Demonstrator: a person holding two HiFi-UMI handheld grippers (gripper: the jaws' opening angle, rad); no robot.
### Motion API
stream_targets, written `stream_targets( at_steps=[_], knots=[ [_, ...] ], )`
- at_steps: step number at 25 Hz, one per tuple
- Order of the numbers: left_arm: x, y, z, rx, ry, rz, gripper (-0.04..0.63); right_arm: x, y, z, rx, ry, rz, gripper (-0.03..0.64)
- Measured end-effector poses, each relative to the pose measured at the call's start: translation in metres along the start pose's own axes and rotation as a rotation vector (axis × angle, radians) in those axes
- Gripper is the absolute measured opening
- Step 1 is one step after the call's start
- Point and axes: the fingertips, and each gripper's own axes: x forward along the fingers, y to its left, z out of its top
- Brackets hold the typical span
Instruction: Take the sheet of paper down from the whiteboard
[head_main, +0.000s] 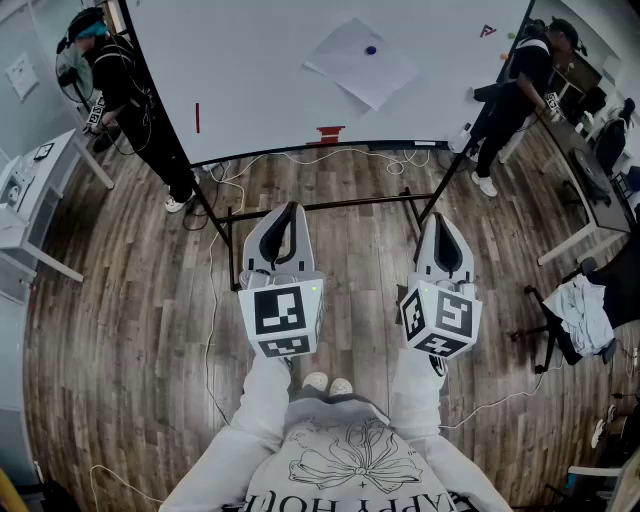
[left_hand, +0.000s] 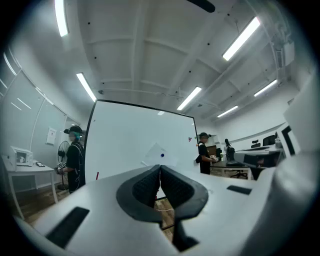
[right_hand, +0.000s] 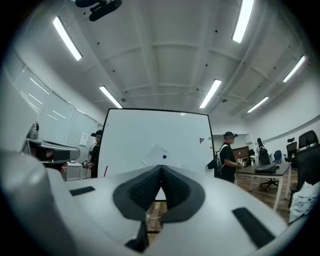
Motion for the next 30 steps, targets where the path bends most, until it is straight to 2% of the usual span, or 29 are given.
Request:
stream_targets(
  at_steps=[12, 30],
  knots=[
    [0.008, 0.005, -0.003, -0.002, 0.002, -0.003, 0.006, 0.009, 0.004, -0.003, -0.001, 0.004, 0.003, 0.003],
    [0.049, 0.039, -0.024, 0.011, 0.04, -0.02, 0.006, 0.053, 0.038, -0.026, -0.003, 0.038, 0.023, 0.003]
  ],
)
